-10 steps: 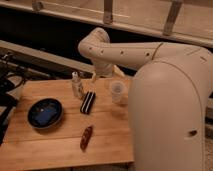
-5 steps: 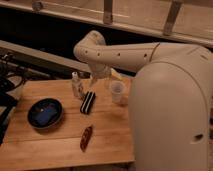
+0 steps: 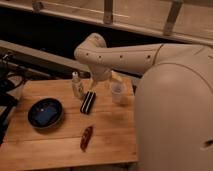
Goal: Move the arm in a circular motion
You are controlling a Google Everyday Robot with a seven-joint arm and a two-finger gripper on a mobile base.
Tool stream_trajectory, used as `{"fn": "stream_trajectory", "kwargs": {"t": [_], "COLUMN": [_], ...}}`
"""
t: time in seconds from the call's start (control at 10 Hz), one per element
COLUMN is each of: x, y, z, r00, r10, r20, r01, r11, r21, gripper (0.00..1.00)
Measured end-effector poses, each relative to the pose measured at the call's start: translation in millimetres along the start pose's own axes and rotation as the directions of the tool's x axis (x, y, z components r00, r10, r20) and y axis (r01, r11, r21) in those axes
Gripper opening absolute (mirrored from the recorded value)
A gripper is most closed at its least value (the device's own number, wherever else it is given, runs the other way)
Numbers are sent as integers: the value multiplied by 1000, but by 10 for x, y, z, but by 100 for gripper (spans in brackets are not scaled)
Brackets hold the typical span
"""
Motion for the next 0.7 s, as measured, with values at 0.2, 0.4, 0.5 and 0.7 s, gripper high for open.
{"fn": "stream_trajectory", "kwargs": {"t": [0.2, 0.4, 0.5, 0.7], "x": [80, 120, 124, 14], "y": [-70, -62, -25, -115], "z": [22, 13, 6, 48], "r00": [1000, 1000, 999, 999], "r10": [-12, -27, -33, -36], "r20": [-1, -2, -1, 2], "r01": [12, 27, 33, 36], "r11": [1000, 1000, 999, 999], "r21": [1, 0, -3, -6], "gripper": [95, 95, 95, 95]}}
